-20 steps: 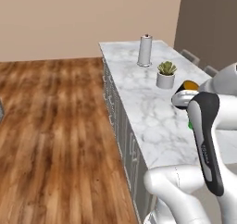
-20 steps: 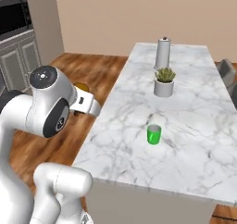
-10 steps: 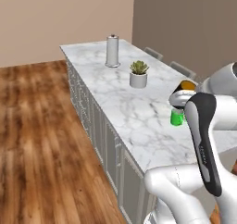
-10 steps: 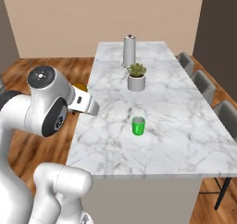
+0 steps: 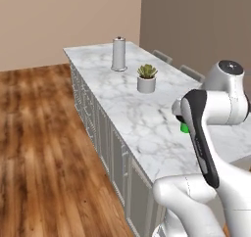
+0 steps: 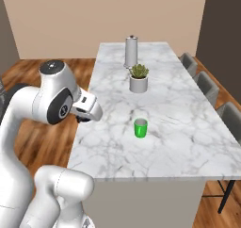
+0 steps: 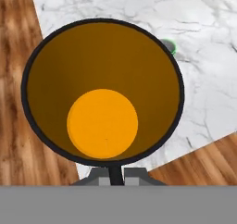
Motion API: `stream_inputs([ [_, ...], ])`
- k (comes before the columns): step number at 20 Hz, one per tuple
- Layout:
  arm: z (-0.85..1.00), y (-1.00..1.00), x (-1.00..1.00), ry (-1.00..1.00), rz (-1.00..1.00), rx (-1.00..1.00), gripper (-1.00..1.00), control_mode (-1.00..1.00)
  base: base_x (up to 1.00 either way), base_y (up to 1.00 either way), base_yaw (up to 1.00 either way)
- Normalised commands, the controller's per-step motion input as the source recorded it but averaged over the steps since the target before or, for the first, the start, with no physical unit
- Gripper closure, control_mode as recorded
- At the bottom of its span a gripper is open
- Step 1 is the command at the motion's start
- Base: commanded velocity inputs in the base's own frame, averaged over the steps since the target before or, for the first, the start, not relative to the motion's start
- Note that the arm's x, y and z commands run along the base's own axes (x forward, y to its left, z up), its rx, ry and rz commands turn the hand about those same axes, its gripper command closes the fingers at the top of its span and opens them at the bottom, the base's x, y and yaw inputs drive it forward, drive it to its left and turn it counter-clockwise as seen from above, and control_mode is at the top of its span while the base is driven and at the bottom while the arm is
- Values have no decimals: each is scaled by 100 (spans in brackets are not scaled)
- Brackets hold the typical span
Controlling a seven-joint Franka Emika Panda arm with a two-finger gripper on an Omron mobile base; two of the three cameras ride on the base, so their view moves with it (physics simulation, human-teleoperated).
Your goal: Clear the mugs and bowl far away from the sink.
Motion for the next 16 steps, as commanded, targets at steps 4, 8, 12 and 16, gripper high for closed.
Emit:
stream_inputs([
  [4, -45, 1, 22, 10, 4, 0, 100, -100, 0, 0, 0],
  [8, -63, 4, 23, 0, 5, -2, 100, -100, 0, 0, 0],
  [12, -69, 3, 32, 0, 2, -3, 100, -100, 0, 0, 0],
  [16, -72, 9, 48, 1, 0, -6, 100, -100, 0, 0, 0],
])
